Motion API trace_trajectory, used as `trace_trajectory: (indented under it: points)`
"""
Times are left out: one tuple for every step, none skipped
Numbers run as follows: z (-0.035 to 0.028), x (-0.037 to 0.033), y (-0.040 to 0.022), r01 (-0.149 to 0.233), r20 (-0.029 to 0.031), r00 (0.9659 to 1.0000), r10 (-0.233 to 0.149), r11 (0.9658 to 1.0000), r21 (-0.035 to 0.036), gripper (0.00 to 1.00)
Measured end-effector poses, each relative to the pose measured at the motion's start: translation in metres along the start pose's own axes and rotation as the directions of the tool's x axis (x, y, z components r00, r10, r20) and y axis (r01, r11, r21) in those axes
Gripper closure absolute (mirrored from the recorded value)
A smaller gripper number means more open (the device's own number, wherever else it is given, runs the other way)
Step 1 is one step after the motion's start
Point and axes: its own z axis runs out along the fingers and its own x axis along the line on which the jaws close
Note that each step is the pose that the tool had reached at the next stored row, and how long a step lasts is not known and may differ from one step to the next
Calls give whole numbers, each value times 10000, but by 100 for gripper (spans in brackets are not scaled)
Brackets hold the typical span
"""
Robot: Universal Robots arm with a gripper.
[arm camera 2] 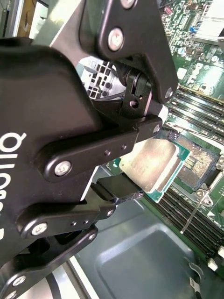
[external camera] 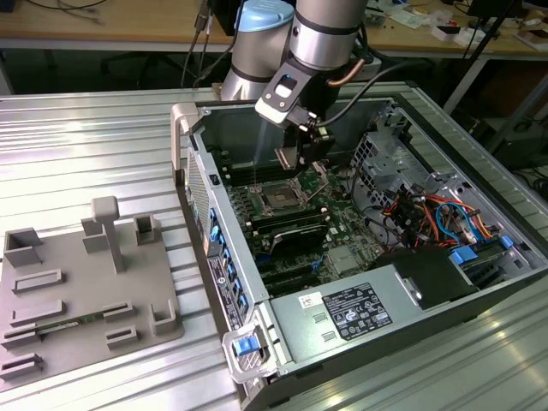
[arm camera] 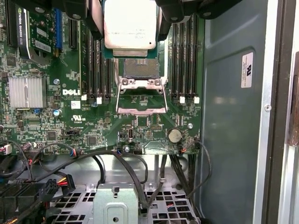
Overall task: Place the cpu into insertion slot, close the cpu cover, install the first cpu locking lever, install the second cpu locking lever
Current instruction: 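Place the cpu into insertion slot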
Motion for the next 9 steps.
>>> trace_trajectory:
  points:
    - [19,4,-1,-60,8,10000,60,10000,-6,45]
    - [37,5,-3,-61,9,10000,61,10000,-5,45]
    - [55,9,-5,-65,11,10000,65,10000,-5,45]
    - [86,16,-7,-64,13,10000,64,10000,-5,45]
    - [106,17,-8,-62,12,10000,62,10000,-6,45]
    - [121,18,-10,-59,12,10000,59,10000,-5,45]
    - [147,23,-13,-56,11,10000,56,10000,-6,45]
    - [167,26,-15,-54,12,10000,54,10000,-5,45]
    - [199,34,-18,-51,14,10000,51,10000,-5,45]
